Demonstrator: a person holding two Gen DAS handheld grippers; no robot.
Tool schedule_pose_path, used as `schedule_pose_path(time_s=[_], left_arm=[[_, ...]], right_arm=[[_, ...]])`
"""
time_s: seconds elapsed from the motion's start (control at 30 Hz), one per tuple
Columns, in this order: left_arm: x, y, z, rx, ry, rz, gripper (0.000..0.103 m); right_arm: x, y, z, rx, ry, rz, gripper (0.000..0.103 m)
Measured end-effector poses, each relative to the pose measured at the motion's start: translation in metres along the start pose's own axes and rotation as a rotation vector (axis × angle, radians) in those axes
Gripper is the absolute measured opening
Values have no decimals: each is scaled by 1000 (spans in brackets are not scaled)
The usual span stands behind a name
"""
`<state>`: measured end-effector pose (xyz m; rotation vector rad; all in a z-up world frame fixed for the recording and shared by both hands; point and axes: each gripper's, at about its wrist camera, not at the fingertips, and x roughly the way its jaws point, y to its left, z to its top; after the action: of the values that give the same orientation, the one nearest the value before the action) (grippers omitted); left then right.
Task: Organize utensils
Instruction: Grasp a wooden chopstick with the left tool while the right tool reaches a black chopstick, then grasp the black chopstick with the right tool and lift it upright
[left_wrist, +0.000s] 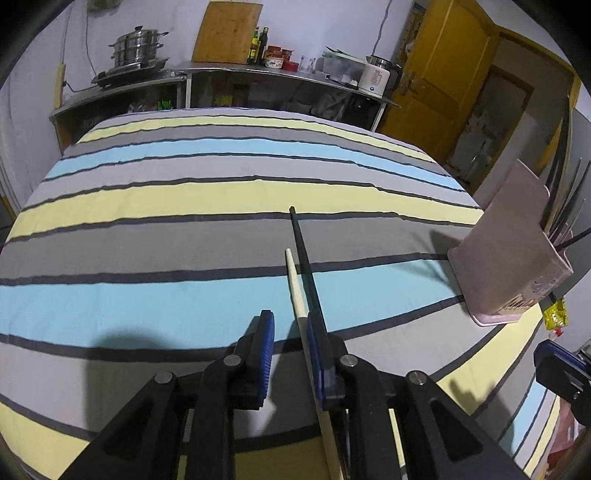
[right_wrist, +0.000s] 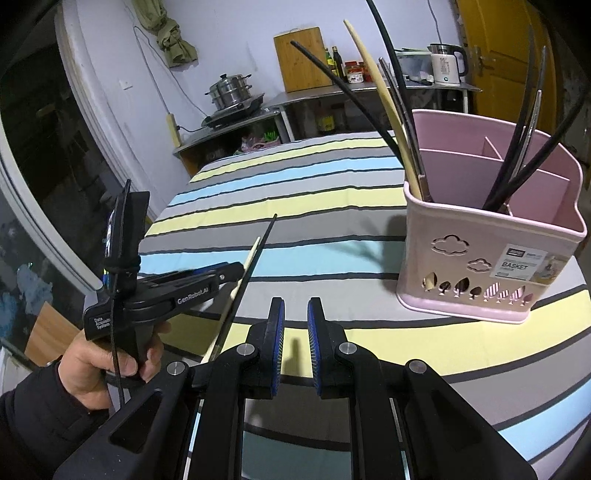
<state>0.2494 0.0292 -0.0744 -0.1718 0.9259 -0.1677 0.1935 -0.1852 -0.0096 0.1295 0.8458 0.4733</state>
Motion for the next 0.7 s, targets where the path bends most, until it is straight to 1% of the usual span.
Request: schedule_pose_path(time_s=[0.13, 0.2, 0.27, 0.33, 0.37, 0.5, 0.7], left_arm=[[3, -7, 1, 52, -14, 38, 19], [4, -10, 1, 84, -17, 62, 20], [3, -9, 0, 93, -17, 73, 20], [0, -4, 0, 77, -17, 81, 19], [-2, 0, 0, 64, -17, 86, 16], [-12, 25, -4, 10, -22, 108, 12], [-30, 70, -10, -92, -32, 136, 11]], right_arm=[[3, 2, 0, 1, 4, 2, 13], [4, 2, -1, 1, 5, 2, 13], [4, 3, -1, 1, 6, 2, 13], [6, 3, -2, -2, 8, 2, 13], [7, 4, -1, -5, 10, 2, 13], [16, 8, 3, -13, 18, 10, 13], [45, 21, 13, -32, 49, 41, 13]])
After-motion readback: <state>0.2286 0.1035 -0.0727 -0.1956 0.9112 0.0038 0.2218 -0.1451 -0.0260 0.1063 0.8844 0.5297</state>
